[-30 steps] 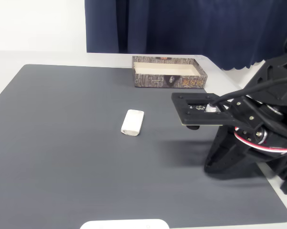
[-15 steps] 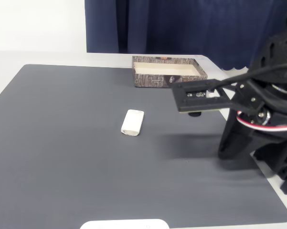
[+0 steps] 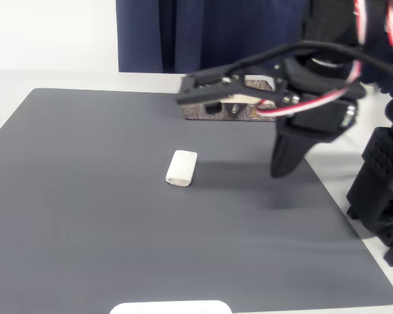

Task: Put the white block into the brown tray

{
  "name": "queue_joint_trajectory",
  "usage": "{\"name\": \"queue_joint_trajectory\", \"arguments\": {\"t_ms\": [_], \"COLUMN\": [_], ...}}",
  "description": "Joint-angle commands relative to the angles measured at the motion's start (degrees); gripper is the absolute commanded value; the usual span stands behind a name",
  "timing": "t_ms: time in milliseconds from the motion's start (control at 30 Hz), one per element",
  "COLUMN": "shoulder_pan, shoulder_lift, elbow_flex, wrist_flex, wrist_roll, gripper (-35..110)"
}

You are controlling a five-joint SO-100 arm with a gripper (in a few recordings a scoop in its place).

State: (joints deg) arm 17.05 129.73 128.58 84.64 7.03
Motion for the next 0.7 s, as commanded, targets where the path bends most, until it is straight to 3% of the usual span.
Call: {"name": "queue_joint_trajectory", "arguments": {"t_ms": [0, 300, 667], "shoulder_pan": [1.67, 6.15, 12.74], "shoulder_lift": [-6.68, -19.25, -31.64], "elbow_flex": [-6.5, -13.97, -26.54], "wrist_flex": [-0.44, -10.81, -7.82], "wrist_roll": [-2.02, -6.33, -15.38], "gripper": [0, 0, 0]}}
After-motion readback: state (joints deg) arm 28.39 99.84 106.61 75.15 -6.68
